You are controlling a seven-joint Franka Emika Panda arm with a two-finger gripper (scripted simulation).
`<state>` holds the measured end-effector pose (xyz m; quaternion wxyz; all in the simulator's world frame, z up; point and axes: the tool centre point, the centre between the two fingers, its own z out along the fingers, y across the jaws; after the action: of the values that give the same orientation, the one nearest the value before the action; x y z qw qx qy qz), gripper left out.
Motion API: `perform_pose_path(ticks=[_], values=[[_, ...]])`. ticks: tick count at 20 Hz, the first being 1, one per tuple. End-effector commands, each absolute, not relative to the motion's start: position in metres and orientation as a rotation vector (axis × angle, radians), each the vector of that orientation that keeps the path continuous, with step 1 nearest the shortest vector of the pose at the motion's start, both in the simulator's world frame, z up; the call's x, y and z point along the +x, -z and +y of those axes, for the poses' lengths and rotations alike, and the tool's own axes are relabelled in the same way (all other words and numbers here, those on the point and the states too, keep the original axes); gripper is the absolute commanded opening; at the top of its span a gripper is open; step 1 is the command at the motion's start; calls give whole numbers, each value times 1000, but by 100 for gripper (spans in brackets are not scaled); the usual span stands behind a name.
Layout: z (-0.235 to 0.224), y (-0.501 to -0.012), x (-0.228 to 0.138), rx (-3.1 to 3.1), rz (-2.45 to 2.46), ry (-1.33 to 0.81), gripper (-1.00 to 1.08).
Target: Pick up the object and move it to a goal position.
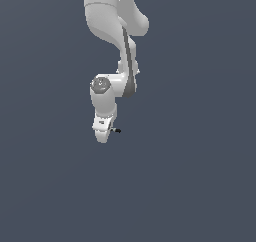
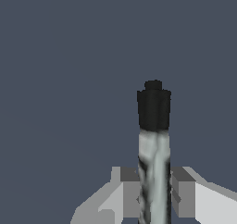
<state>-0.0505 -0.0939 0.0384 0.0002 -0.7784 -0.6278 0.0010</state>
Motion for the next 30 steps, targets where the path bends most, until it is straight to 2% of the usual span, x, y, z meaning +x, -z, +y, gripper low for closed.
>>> perform_pose_path(ticks=[1,8,30], values=[[-98,-54,-52,-2446,-1973,-3,-100],[-115,-116,-58,-2444,-1975,-4,-100],[-181,-362,-79,-2439,-1976,5,-100]])
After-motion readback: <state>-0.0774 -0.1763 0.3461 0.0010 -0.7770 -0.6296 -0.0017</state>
